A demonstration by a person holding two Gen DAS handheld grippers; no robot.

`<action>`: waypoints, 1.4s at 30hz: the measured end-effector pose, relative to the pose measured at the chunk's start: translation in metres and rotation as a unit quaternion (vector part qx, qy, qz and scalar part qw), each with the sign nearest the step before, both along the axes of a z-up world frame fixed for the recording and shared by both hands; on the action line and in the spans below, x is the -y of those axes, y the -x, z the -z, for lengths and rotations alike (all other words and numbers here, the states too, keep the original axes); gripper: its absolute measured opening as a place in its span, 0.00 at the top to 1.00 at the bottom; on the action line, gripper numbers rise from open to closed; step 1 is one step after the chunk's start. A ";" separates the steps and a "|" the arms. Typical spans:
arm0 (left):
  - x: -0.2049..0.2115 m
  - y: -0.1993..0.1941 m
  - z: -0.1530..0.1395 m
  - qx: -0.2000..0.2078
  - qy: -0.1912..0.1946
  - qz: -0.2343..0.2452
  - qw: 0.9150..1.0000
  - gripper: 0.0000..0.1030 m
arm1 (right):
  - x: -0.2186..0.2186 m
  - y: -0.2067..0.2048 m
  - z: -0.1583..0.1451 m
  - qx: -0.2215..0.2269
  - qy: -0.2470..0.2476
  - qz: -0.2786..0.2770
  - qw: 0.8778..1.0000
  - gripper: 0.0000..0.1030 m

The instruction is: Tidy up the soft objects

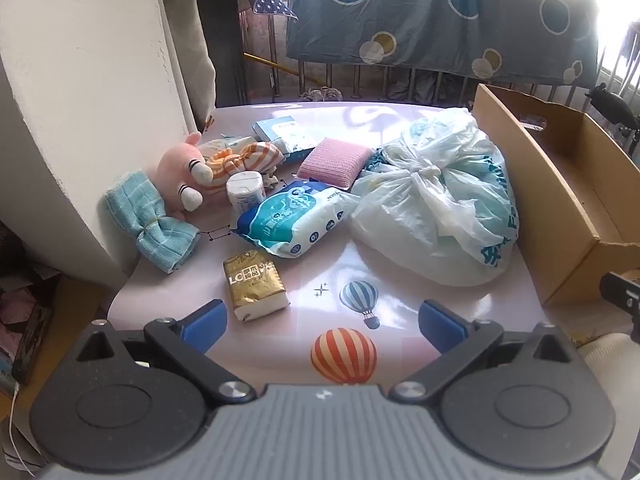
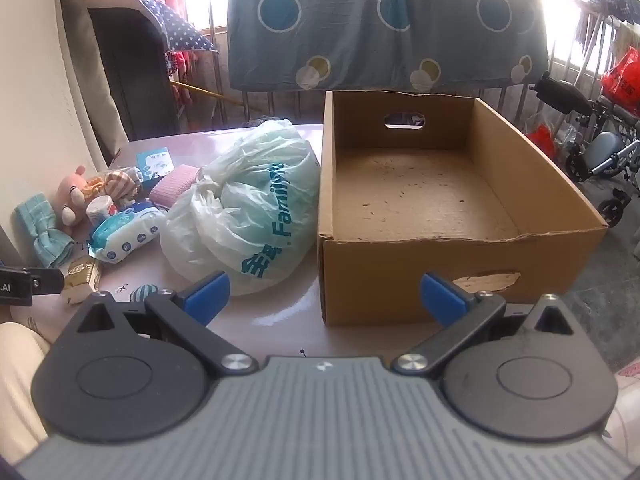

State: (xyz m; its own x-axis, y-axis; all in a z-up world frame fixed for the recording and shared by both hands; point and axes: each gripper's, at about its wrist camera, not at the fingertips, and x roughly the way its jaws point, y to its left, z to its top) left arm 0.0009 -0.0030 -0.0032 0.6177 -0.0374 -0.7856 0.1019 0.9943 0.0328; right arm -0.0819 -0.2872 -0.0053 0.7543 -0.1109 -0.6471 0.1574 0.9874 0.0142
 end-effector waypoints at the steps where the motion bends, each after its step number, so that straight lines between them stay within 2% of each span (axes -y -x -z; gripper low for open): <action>1: 0.000 0.000 0.000 0.000 -0.001 0.001 1.000 0.01 | 0.000 -0.001 0.000 0.000 0.000 0.000 1.000 0.01; 42: -0.005 -0.010 0.004 -0.006 0.000 -0.002 1.000 0.01 | 0.002 -0.013 0.002 -0.011 0.000 0.008 1.000 0.01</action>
